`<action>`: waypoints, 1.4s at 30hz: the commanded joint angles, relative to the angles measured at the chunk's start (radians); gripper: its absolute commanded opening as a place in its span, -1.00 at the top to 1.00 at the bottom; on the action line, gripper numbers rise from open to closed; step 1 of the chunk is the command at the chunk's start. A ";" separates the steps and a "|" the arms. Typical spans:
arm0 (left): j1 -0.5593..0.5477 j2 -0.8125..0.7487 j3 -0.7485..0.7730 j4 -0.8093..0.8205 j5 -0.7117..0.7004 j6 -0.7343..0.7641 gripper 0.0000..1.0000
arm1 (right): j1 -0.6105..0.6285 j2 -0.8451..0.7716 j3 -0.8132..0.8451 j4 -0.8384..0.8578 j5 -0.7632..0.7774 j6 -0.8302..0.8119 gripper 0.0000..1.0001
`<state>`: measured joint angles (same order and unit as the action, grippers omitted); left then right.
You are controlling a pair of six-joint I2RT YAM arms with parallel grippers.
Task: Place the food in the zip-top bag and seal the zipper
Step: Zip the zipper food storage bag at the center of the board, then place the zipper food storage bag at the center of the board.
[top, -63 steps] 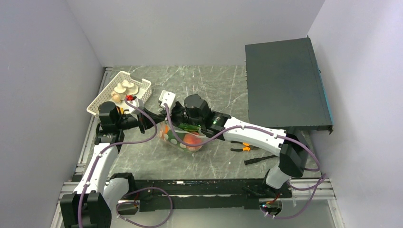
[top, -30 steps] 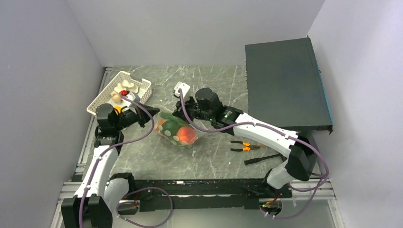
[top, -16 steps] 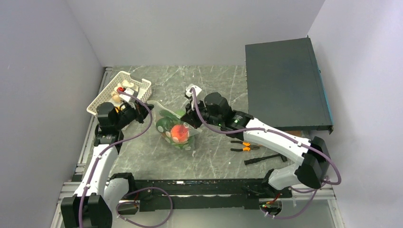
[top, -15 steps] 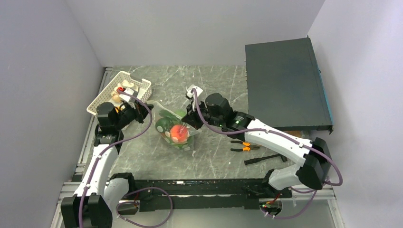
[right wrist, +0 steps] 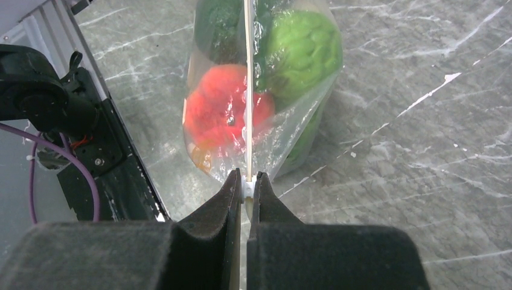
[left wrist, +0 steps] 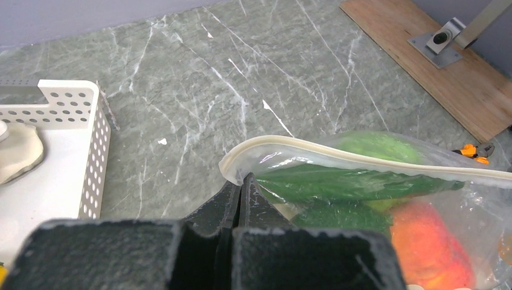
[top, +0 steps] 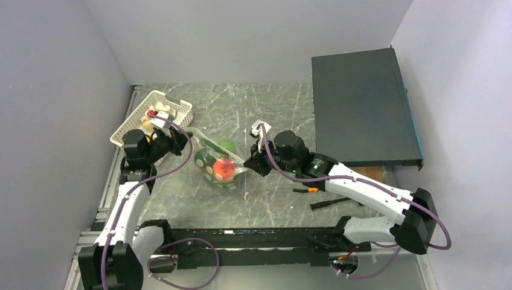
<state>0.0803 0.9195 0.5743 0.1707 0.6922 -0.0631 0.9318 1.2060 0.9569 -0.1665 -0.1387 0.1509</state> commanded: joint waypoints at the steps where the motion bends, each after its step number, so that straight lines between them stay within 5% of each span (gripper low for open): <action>1: 0.019 -0.002 0.042 0.047 -0.019 0.025 1.00 | -0.003 -0.039 -0.008 -0.006 -0.009 0.016 1.00; 6: 0.019 -0.006 0.039 0.055 0.004 0.021 1.00 | -0.003 -0.051 -0.007 0.008 -0.008 0.009 0.65; 16: 0.019 -0.008 0.041 0.054 0.024 0.018 1.00 | -0.002 -0.044 0.081 -0.028 -0.010 0.005 0.48; 24: 0.018 -0.008 0.037 0.064 0.042 0.011 1.00 | -0.002 0.003 0.116 0.001 0.031 0.010 -0.08; 32: 0.018 0.017 0.055 0.055 0.093 0.021 1.00 | -0.005 0.238 0.306 -0.009 0.070 -0.054 -0.19; 38: 0.018 0.023 0.064 0.044 0.114 0.032 1.00 | -0.005 0.359 0.380 0.052 -0.040 -0.001 -0.18; 42: 0.018 0.021 0.065 0.046 0.123 0.032 1.00 | -0.006 0.409 0.417 0.051 -0.055 0.037 0.00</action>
<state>0.0925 0.9440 0.5919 0.1822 0.7738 -0.0479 0.9298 1.5929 1.2987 -0.1734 -0.1505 0.1440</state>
